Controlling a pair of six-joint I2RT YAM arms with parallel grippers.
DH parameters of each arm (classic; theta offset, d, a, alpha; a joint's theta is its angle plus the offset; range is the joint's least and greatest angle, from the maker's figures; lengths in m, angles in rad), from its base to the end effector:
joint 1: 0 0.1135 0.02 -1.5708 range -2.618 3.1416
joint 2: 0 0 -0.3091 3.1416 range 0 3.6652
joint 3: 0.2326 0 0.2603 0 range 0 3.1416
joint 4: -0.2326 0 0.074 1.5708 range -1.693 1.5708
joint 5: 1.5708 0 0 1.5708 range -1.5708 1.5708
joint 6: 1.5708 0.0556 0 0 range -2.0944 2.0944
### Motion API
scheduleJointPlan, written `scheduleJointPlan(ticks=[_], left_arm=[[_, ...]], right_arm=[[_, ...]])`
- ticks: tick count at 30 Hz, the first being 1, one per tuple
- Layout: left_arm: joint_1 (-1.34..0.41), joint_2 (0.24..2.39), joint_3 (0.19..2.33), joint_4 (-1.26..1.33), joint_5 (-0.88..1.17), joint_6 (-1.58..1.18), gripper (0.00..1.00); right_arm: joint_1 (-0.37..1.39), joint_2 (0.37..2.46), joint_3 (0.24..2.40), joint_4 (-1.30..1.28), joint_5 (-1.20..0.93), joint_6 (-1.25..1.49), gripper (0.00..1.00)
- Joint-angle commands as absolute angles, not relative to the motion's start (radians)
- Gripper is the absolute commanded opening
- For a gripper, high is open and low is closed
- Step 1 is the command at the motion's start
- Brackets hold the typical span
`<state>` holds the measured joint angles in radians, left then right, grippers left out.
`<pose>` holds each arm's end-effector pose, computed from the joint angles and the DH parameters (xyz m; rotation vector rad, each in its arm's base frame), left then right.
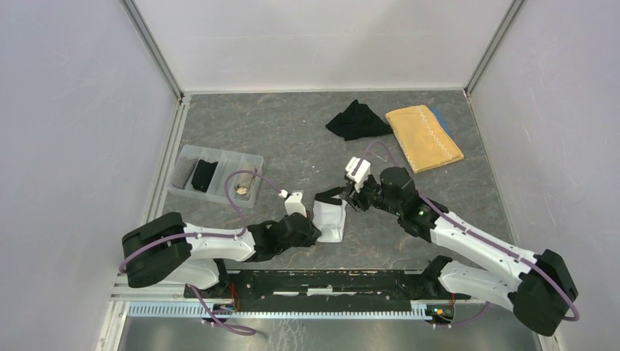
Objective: Roll the underwear
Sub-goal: Roll the underwear to the center of the board.
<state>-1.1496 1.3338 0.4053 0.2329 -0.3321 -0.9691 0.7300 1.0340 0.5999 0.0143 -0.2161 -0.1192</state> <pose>0.1164 -0.2156 0.1660 0.0281 2.3376 -0.7597 0.1665 0.1650 0.2747 -0.9649 1.7882 0.6051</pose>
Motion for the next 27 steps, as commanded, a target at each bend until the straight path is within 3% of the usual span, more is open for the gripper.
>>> scheduleJointPlan(ticks=[1,4,8,13,19,27], left_arm=[[-1.150,1.341,0.370,0.112,-0.341,-1.017,0.02],[-1.150,1.333,0.370,0.104,-0.342,-1.016,0.02],[-1.149,1.322,0.364,0.098,-0.344,-1.018,0.02],[-1.150,1.322,0.360,0.097,-0.345,-1.022,0.02],[-1.150,1.324,0.364,0.096,-0.344,-1.020,0.02],[-1.150,1.331,0.371,0.092,-0.342,-1.015,0.02]], right_arm=[[0.859,0.956,0.621,0.058,-0.031,-0.319,0.47],[0.988,0.914,0.558,0.078,0.092,-0.484,0.53],[1.088,0.856,0.446,0.097,0.072,-0.648,0.63],[1.219,0.820,0.313,0.170,0.070,-0.783,0.65],[1.360,0.952,0.332,0.156,0.173,-0.844,0.69],[1.456,1.164,0.379,0.178,0.259,-0.916,0.66]])
